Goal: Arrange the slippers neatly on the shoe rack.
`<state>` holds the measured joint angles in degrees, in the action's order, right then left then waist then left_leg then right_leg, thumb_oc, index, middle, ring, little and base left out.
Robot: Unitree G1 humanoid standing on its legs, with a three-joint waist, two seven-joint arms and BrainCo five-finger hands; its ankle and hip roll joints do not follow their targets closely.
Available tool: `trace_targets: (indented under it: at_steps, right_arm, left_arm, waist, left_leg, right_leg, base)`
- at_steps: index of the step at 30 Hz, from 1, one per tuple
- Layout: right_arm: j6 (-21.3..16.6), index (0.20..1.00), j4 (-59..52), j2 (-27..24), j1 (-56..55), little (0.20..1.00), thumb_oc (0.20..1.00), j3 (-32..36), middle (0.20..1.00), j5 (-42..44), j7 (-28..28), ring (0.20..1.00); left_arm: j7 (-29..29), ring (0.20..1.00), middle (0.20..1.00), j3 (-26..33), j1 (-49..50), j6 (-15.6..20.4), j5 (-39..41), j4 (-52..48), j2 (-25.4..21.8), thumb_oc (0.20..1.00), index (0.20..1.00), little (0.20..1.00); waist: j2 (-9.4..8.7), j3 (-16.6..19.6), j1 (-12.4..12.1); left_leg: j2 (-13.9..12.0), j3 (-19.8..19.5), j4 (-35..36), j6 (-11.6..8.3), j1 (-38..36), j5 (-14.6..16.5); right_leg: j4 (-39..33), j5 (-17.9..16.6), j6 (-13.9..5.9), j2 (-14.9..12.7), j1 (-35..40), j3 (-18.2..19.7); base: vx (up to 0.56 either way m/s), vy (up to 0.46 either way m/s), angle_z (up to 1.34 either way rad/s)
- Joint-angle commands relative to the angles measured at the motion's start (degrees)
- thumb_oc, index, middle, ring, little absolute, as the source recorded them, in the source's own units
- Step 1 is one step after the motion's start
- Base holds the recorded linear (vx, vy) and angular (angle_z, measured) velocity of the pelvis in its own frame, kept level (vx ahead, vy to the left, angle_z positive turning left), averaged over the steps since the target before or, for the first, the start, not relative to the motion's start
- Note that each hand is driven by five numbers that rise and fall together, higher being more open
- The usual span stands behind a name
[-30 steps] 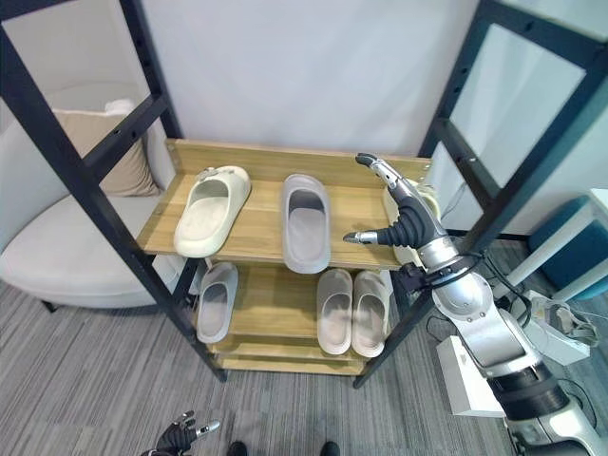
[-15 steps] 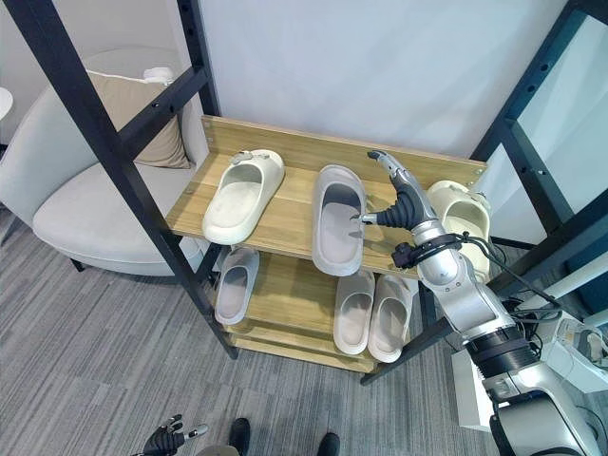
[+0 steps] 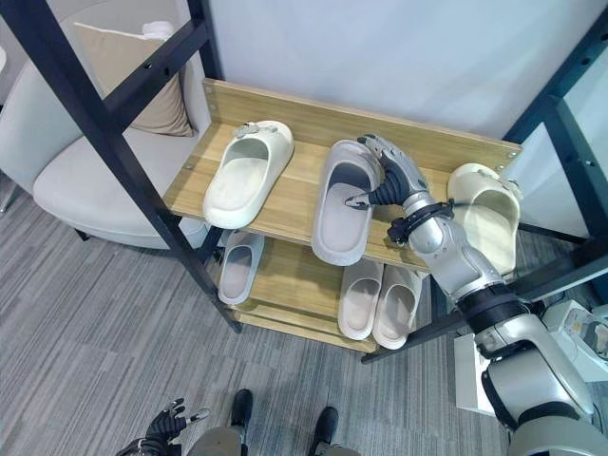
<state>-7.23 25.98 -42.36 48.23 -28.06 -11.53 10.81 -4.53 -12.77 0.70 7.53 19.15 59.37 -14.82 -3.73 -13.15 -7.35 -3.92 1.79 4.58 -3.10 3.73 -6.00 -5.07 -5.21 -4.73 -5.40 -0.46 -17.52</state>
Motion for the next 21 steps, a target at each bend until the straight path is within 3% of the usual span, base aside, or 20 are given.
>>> trace_targets:
  at_steps: [1,2,3,4,5,7,17,21]
  right_arm:
    - [1.1,0.834,5.5,-1.2,9.8,0.834,0.834,-3.4,0.834,-3.0,3.8,0.834]
    - [1.1,0.777,5.6,-1.1,9.9,0.777,0.777,-3.5,0.777,-3.0,3.8,0.777]
    - [1.3,0.645,6.7,-1.1,10.8,0.645,0.645,-3.8,0.645,-2.8,3.8,0.645]
    - [1.3,0.605,7.2,-0.8,10.9,0.605,0.605,-3.9,0.605,-2.7,4.0,0.605]
    - [1.5,0.388,7.5,-0.8,11.2,0.388,0.388,-4.2,0.388,-2.7,3.9,0.388]
    - [1.7,0.200,8.7,-1.1,11.4,0.200,0.200,-4.8,0.200,-3.1,3.5,0.200]
    - [2.3,0.200,12.3,-2.5,10.9,0.200,0.200,-7.0,0.200,-5.5,2.2,0.200]
    - [2.8,0.200,10.3,-2.7,10.6,0.200,0.200,-5.9,0.200,-7.5,4.2,0.200]
  left_arm:
    - [-0.8,1.000,1.000,-3.7,-4.4,2.2,0.9,0.5,-2.5,1.000,1.000,1.000]
    - [-0.8,1.000,1.000,-3.6,-4.5,2.2,0.9,0.5,-2.5,1.000,1.000,1.000]
    - [-0.9,1.000,1.000,-3.8,-4.6,2.2,1.0,0.6,-2.5,1.000,1.000,1.000]
    - [-0.9,1.000,1.000,-3.9,-4.7,2.3,1.0,0.6,-2.4,1.000,1.000,1.000]
    - [-0.9,1.000,1.000,-3.8,-4.8,2.3,1.4,0.5,-2.5,1.000,1.000,1.000]
    - [-0.8,1.000,1.000,-4.0,-4.7,2.4,1.5,0.1,-2.7,1.000,1.000,1.000]
    - [-0.8,1.000,1.000,-3.1,-4.6,2.6,1.7,1.3,-3.1,1.000,1.000,1.000]
    - [-1.0,1.000,1.000,-2.6,-4.9,2.4,1.5,1.5,-2.9,1.000,1.000,1.000]
  waist:
    - [-2.07,-2.1,-3.6]
    - [-2.07,-2.1,-3.6]
    - [-2.07,-2.2,-3.8]
    - [-2.07,-2.3,-3.9]
    - [-2.11,-2.4,-4.1]
    - [-2.17,-2.8,-4.4]
    - [-2.51,-2.7,-4.4]
    - [-2.48,-2.6,-4.1]
  left_leg:
    - [1.3,-0.9,-2.1,0.12,-0.3,5.0]
    - [1.3,-0.9,-2.2,0.12,-0.2,5.0]
    - [1.4,-1.2,-2.4,0.16,0.2,5.0]
    - [1.5,-1.3,-2.4,0.18,0.4,4.9]
    - [1.5,-1.6,-2.6,0.19,0.7,4.9]
    - [1.7,-2.3,-3.1,0.21,1.6,4.8]
    - [2.2,-3.7,-3.8,0.29,2.5,5.1]
    - [2.2,-3.7,-3.6,0.37,2.2,5.1]
  right_leg:
    - [0.5,3.5,-4.45,-3.8,2.5,1.6]
    - [0.5,3.5,-4.45,-3.8,2.4,1.6]
    - [0.5,3.5,-4.44,-3.8,2.3,1.5]
    - [0.5,3.4,-4.43,-3.8,2.3,1.3]
    - [0.5,3.4,-4.44,-3.9,2.2,1.1]
    - [0.6,3.5,-4.39,-4.0,1.9,0.7]
    - [1.0,3.6,-4.29,-4.4,2.0,-0.3]
    - [1.0,3.6,-4.29,-4.4,2.1,-0.1]
  base:
    - [-0.02,0.014,0.04]
    - [-0.02,0.007,0.04]
    - [-0.02,0.012,0.07]
    - [-0.02,0.016,0.22]
    - [-0.03,0.011,0.20]
    - [-0.01,0.002,0.07]
    - [0.00,0.010,0.07]
    - [0.00,0.000,0.00]
